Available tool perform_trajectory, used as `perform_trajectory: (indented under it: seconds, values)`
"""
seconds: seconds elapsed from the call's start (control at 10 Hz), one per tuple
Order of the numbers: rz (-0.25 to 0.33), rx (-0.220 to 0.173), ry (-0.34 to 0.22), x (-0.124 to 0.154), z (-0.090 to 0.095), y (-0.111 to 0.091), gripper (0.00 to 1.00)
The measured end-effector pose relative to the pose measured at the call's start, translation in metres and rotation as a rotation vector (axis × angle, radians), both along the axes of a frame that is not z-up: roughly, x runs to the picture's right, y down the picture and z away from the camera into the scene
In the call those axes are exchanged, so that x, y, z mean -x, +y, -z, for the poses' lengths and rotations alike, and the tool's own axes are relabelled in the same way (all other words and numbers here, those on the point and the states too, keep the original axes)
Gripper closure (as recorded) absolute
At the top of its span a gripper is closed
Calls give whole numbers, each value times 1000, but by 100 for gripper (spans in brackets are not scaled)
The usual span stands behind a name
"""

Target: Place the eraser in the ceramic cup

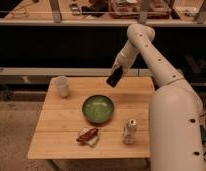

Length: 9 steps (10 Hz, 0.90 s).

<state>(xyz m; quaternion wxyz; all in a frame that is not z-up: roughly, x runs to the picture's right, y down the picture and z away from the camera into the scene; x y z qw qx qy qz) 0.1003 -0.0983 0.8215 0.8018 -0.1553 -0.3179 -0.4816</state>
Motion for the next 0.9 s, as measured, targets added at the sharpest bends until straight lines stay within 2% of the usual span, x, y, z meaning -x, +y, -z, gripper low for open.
perform_trajectory:
  seconds: [0.3,0.5,0.7,0.9]
  values:
    - [2,-2,-1,2,0,-2,100]
    - [28,-20,-28,58,6,-23,100]
    - [8,-31,-2,107,17,-49,100]
    - [21,-59,6,155,26,-71,100]
